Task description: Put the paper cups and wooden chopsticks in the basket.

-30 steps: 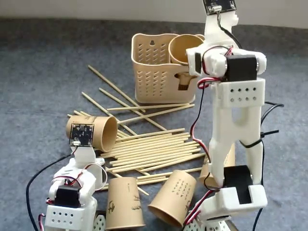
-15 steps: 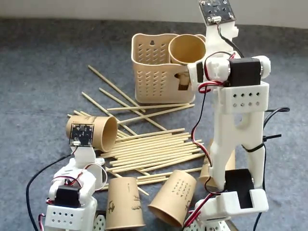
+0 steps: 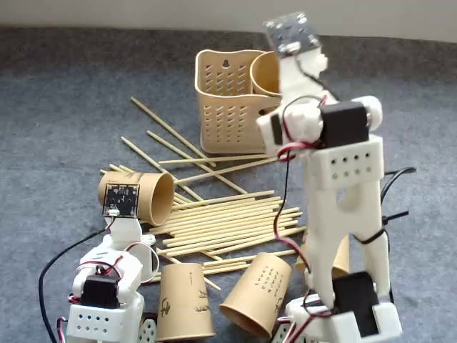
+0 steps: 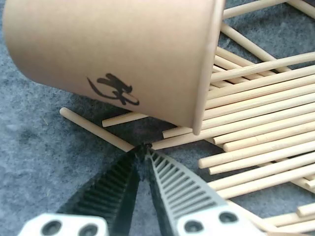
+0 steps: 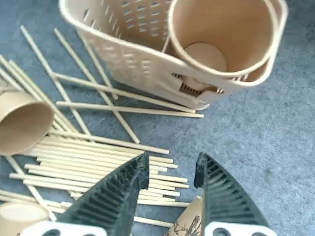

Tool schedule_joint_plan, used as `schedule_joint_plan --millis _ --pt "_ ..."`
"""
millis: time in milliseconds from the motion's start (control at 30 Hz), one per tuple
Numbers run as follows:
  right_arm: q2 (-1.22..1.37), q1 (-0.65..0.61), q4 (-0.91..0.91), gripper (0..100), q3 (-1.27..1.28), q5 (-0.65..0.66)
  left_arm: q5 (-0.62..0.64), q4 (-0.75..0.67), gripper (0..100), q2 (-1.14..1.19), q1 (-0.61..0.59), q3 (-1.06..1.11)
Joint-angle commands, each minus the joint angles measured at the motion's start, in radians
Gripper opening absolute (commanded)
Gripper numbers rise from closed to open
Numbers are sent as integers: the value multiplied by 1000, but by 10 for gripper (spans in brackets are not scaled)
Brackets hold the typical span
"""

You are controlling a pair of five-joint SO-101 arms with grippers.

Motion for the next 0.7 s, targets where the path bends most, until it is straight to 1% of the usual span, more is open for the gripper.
schedule_joint_plan --millis 0,100,267,367,400,500,567,600,667 --pt "-139 -61 10 159 97 32 5 -8 13 -8 12 19" --pt "-213 -65 -25 159 200 31 5 -9 14 -8 12 16" --pt "-334 -65 -133 159 424 28 5 -8 14 -10 8 -25" --pt "-437 -64 -214 159 561 25 5 57 14 -10 -2 -65" --pt "-472 -61 -245 159 607 5 5 83 14 -10 -2 -88" --pt "-556 -53 -329 159 753 -46 3 98 13 -10 -42 -119" --pt "-596 -50 -381 159 845 -49 2 97 14 -10 -79 -134" --pt "-607 -48 -401 159 883 -49 -6 97 14 -10 -79 -154" --pt "-624 -21 -440 159 952 -55 -95 106 14 -10 -81 -200"
